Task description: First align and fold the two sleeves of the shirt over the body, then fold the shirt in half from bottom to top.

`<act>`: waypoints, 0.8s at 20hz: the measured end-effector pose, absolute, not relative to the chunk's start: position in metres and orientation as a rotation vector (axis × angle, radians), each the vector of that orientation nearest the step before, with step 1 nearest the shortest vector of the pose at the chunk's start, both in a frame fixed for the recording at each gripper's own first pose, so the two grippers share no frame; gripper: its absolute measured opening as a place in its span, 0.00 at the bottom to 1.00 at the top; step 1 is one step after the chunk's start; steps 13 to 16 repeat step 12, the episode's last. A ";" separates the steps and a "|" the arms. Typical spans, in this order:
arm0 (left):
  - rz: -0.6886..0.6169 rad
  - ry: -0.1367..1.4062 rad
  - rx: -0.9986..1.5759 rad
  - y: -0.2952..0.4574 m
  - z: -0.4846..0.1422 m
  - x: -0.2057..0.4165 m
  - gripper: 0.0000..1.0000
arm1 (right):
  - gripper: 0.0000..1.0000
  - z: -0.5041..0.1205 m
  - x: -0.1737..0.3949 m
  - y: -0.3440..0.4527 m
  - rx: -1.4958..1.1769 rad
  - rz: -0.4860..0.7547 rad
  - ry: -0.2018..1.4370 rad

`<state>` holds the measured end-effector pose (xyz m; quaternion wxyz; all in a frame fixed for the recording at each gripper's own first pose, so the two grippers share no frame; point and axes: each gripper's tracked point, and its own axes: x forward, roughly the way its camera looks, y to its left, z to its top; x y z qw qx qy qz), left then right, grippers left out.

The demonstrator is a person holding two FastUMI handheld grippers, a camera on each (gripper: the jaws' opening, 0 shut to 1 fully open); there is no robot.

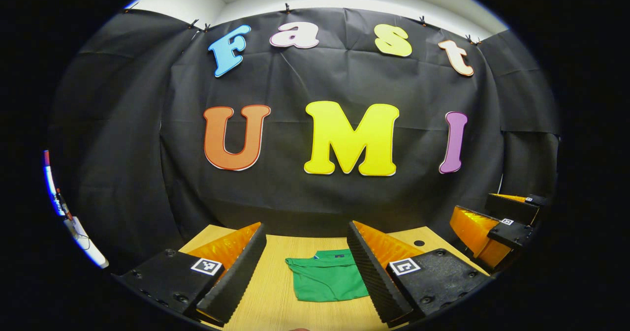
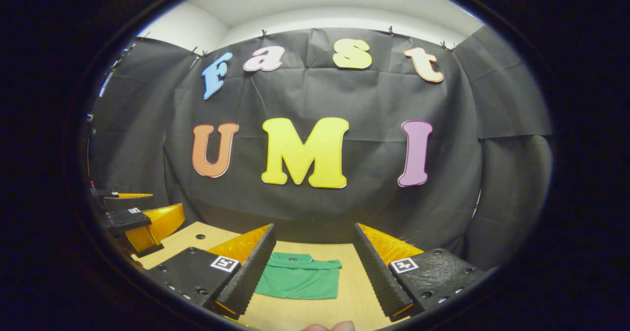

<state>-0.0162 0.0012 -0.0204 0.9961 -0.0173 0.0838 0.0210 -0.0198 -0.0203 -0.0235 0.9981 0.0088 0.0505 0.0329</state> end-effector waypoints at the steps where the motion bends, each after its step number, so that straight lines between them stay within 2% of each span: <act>1: 0.042 0.163 -0.033 0.001 -0.019 -0.016 1.00 | 0.97 -0.023 -0.018 -0.020 0.020 0.066 0.100; 3: 0.042 0.158 -0.026 -0.001 -0.018 -0.015 0.96 | 0.96 -0.024 -0.018 -0.021 0.021 0.068 0.101; 4: 0.043 0.156 -0.024 -0.001 -0.017 -0.014 1.00 | 0.96 -0.023 -0.017 -0.021 0.021 0.069 0.101; 16: 0.042 0.149 -0.008 -0.005 -0.016 -0.008 1.00 | 0.94 -0.024 -0.010 -0.024 0.024 0.064 0.107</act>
